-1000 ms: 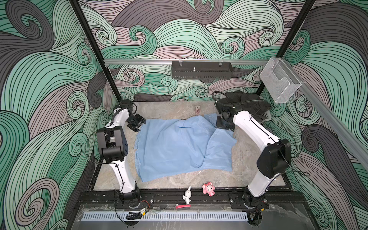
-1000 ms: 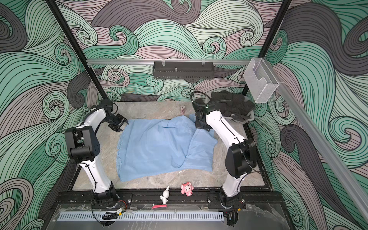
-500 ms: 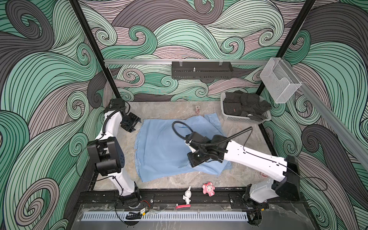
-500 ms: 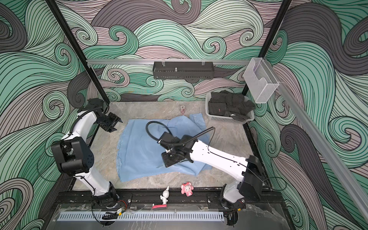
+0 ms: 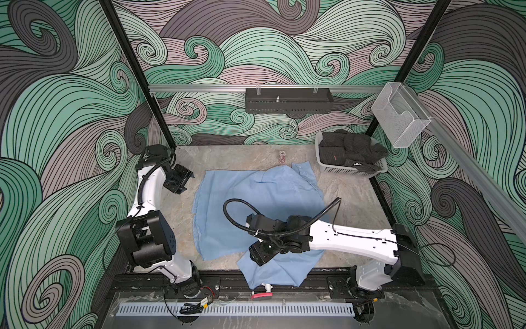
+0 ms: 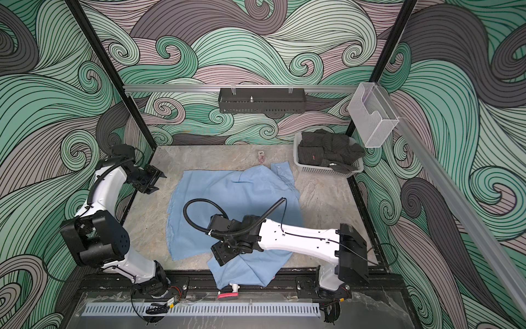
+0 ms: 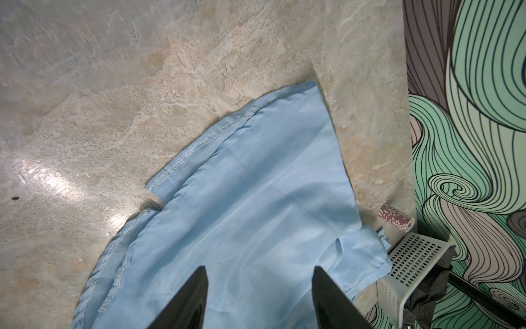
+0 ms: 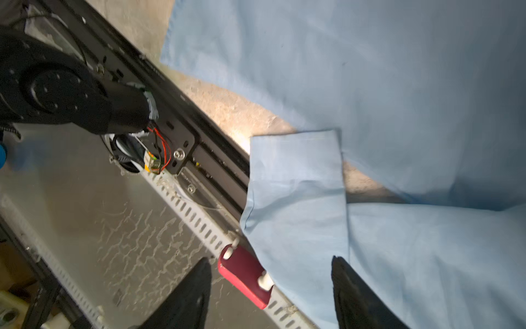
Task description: Fold and stack the long sleeve shirts
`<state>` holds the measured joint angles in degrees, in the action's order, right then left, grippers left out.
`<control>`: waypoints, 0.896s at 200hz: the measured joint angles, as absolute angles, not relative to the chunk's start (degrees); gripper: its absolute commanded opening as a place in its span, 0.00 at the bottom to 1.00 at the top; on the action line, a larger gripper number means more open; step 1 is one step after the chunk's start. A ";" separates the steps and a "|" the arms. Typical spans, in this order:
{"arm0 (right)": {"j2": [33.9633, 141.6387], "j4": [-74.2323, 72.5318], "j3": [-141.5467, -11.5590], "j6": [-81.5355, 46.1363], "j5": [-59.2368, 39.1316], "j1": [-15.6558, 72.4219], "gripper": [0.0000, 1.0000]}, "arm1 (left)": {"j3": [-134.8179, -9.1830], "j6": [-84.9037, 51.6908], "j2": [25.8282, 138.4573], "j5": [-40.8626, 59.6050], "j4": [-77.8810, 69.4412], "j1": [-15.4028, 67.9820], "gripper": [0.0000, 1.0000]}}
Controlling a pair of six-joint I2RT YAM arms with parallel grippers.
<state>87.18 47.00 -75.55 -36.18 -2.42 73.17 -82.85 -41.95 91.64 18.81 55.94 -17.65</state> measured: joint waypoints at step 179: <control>121.97 47.86 -91.37 -33.32 4.34 24.03 0.68 | -102.24 -46.00 129.23 18.31 54.04 -6.31 0.54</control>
